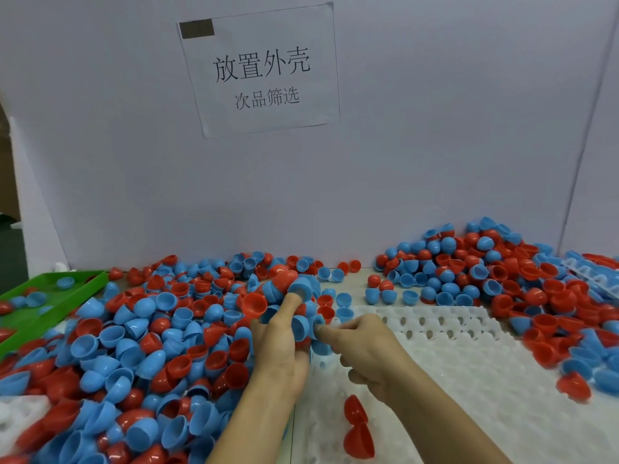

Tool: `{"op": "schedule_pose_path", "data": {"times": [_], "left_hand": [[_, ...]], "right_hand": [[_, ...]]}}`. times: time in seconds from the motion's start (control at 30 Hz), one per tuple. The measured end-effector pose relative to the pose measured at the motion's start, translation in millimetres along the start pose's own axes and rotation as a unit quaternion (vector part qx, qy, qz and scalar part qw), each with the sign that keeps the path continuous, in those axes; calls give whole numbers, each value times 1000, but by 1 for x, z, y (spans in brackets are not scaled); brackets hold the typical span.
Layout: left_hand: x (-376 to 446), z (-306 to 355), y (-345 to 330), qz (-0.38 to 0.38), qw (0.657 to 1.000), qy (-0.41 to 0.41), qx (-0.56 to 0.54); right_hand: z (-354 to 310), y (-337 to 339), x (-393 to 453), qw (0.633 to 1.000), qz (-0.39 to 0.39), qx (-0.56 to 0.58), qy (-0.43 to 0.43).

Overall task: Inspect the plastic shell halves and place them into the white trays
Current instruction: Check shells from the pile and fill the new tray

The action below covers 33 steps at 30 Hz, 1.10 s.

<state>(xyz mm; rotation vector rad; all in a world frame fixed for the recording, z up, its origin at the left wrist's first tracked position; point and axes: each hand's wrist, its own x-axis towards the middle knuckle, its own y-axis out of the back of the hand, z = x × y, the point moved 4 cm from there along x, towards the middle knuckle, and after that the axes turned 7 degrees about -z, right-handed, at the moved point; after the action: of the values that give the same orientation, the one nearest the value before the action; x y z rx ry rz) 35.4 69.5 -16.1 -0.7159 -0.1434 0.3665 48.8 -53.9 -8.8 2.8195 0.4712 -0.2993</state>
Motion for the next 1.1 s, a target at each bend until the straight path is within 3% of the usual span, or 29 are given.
{"op": "schedule_pose_path", "data": {"times": [0.17, 0.3, 0.43, 0.53, 0.6, 0.67, 0.93, 1.1], "left_hand": [[2, 1, 2, 16, 998, 16, -54], [2, -1, 2, 4, 997, 28, -67], [2, -3, 1, 4, 997, 38, -72], [2, -4, 1, 0, 996, 49, -77], [2, -3, 1, -5, 996, 54, -77], [1, -2, 0, -9, 995, 59, -76], [1, -2, 1, -9, 993, 73, -93], [-2, 0, -1, -12, 992, 84, -96]], "right_hand": [[-11, 34, 1, 999, -8, -35, -4], [-31, 83, 15, 981, 121, -128, 81], [-46, 87, 43, 911, 152, -366, 114], [-42, 66, 61, 827, 136, -538, 90], [-33, 52, 70, 783, 111, -607, 77], [-25, 44, 76, 765, 92, -633, 74], [-27, 57, 71, 802, 79, -588, 64], [-41, 49, 31, 896, 60, -398, 185]]}}
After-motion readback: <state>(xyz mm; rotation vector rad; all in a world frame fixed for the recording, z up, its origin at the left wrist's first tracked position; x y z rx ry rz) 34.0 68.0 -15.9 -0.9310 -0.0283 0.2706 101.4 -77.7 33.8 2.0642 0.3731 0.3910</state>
